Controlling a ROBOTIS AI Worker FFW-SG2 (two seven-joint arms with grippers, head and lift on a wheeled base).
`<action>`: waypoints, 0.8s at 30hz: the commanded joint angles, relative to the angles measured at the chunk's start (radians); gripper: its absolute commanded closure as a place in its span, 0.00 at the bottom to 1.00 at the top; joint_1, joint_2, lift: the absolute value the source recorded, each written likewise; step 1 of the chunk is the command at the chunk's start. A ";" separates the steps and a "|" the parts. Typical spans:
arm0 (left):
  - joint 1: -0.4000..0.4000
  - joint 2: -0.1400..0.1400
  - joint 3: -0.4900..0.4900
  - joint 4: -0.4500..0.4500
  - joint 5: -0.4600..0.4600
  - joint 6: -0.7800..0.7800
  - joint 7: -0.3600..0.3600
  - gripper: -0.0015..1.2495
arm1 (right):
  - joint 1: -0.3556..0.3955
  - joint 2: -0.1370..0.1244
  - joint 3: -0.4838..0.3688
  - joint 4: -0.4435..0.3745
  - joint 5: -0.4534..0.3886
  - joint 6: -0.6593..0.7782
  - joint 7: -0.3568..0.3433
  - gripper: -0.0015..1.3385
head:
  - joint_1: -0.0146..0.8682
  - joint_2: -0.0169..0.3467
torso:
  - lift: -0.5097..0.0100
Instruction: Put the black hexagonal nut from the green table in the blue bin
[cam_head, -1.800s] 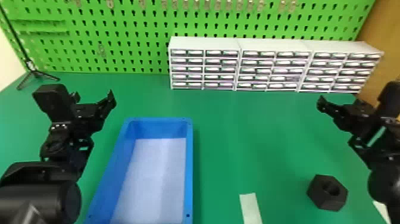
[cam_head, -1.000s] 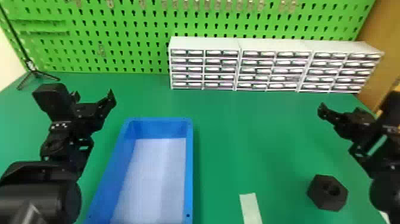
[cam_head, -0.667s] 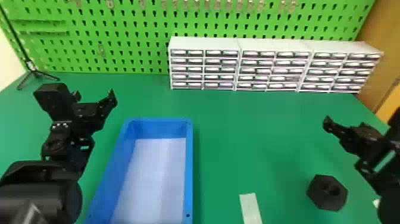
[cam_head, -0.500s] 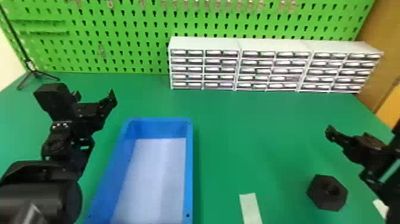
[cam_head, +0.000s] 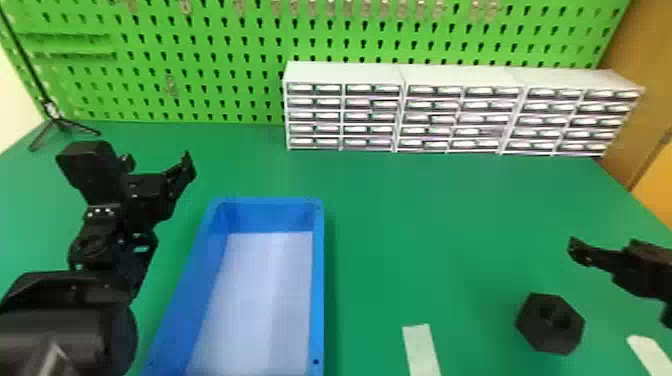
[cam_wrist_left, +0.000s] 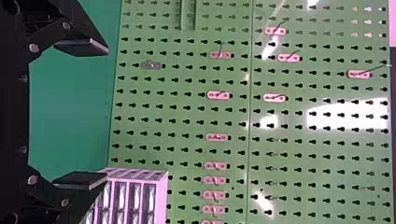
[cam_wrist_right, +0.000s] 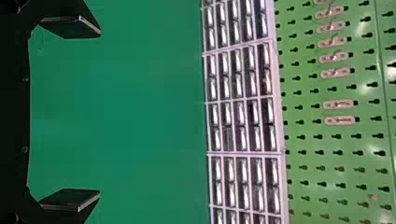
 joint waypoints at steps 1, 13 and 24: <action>0.003 0.001 0.003 0.000 0.000 0.000 0.000 0.25 | 0.016 -0.061 0.006 -0.025 0.033 0.066 0.048 0.07 | 0.79 0.12 | 0.80; 0.006 0.004 0.009 -0.002 -0.004 0.000 -0.005 0.25 | 0.030 -0.244 0.069 -0.051 0.055 0.149 0.167 0.07 | 0.79 0.12 | 0.80; 0.002 0.012 0.010 -0.002 -0.010 0.001 -0.008 0.25 | 0.034 -0.373 0.101 -0.038 0.216 0.185 0.423 0.07 | 0.79 0.12 | 0.80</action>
